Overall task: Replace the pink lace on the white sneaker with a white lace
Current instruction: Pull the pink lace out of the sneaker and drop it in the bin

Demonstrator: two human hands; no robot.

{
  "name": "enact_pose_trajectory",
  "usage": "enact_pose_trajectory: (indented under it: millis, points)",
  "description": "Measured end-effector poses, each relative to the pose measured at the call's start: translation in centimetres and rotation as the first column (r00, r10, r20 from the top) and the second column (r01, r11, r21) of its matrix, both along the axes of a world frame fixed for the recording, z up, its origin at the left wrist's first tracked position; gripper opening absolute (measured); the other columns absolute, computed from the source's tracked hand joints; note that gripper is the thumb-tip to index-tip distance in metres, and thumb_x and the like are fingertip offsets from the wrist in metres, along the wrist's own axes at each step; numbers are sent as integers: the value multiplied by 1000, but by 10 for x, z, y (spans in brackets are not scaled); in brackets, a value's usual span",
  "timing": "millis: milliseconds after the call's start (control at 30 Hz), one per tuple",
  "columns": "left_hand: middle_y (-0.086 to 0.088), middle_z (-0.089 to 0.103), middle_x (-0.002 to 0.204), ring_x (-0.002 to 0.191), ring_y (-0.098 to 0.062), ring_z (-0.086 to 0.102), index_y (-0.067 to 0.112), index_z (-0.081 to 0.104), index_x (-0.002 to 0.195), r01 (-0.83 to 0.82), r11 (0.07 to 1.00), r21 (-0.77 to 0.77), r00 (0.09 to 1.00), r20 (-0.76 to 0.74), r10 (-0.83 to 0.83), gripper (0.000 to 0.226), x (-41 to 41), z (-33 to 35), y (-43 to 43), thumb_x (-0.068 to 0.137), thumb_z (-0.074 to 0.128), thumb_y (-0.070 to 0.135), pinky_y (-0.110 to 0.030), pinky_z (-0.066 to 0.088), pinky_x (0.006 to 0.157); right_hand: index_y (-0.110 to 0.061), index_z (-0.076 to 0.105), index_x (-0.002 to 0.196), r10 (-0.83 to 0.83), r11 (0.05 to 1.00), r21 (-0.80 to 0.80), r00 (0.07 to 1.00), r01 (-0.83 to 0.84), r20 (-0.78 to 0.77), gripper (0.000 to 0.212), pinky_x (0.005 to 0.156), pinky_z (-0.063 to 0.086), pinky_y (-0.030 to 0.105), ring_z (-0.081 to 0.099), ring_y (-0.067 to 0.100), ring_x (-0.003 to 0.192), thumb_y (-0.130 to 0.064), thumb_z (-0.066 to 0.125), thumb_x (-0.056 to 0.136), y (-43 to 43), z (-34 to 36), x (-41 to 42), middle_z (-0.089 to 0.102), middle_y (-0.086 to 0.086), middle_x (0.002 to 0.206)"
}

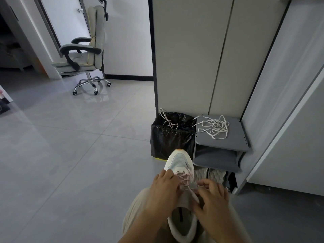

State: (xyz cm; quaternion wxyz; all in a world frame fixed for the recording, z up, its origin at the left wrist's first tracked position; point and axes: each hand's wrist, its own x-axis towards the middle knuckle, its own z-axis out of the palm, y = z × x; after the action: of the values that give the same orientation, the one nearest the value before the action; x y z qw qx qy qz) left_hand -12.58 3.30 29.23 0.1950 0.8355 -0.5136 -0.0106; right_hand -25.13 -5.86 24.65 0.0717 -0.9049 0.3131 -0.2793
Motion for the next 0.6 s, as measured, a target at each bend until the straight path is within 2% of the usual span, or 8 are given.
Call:
enact_pose_trajectory:
  millis: [67,133,200,267,367,433,500,600]
  points:
    - [8,49,103,100,-7,42,15,61,100,17,997,-75,989,-147,-28,18,6,-4,3,93,52,29,-16,34,88,-33,62,65,-53,997,51,999,53,-2,28,78,35,33,49,12,92,-54,44,70,0,-2,0,57,-9,96]
    - [14,44,89,86,-3,44,21,60,79,-2,987,-159,947,-316,-49,9,11,-9,13,87,62,23,-8,35,78,-34,61,64,-76,993,95,997,76,2,25,78,34,35,51,15,92,-51,44,67,-1,-3,-1,57,-9,97]
    - [12,46,84,79,0,47,30,51,67,-34,979,-202,872,-484,-69,27,17,-11,24,83,67,16,-7,36,71,-34,61,64,-68,993,102,997,65,30,23,80,33,36,45,13,95,-49,44,67,-1,-3,-1,57,-9,97]
    - [8,49,81,76,2,50,30,49,65,-56,973,-224,834,-547,-78,31,24,-13,33,80,71,13,-8,37,68,-34,62,64,-54,994,101,997,48,63,21,82,33,38,40,12,96,-48,45,67,1,-3,-1,57,-9,98]
    - [5,54,85,78,1,53,26,57,71,-73,976,-205,799,-597,-66,20,31,-14,41,81,70,15,-10,39,69,-34,61,65,-20,994,106,991,6,133,17,88,29,35,41,15,98,-46,49,67,2,-4,0,55,-10,101]
    - [6,53,90,81,-1,52,26,59,77,-59,979,-194,823,-564,-63,14,31,-13,41,84,66,17,-8,38,71,-32,62,64,31,995,92,987,-45,156,17,87,25,29,43,16,99,-45,50,67,1,-4,0,51,-12,104]
    - [11,48,95,84,0,48,26,62,86,0,988,-153,888,-455,-70,1,27,-5,36,86,63,26,-5,34,74,-30,63,65,80,994,68,986,-91,147,19,85,22,23,42,15,101,-44,50,69,-1,-2,0,46,-14,108]
    - [7,47,105,100,-7,41,22,61,104,117,993,2,981,-154,-116,23,18,2,22,89,56,38,-14,32,84,-29,64,67,115,992,39,986,-121,120,22,88,24,27,41,15,102,-45,49,71,-1,0,0,50,-13,109]
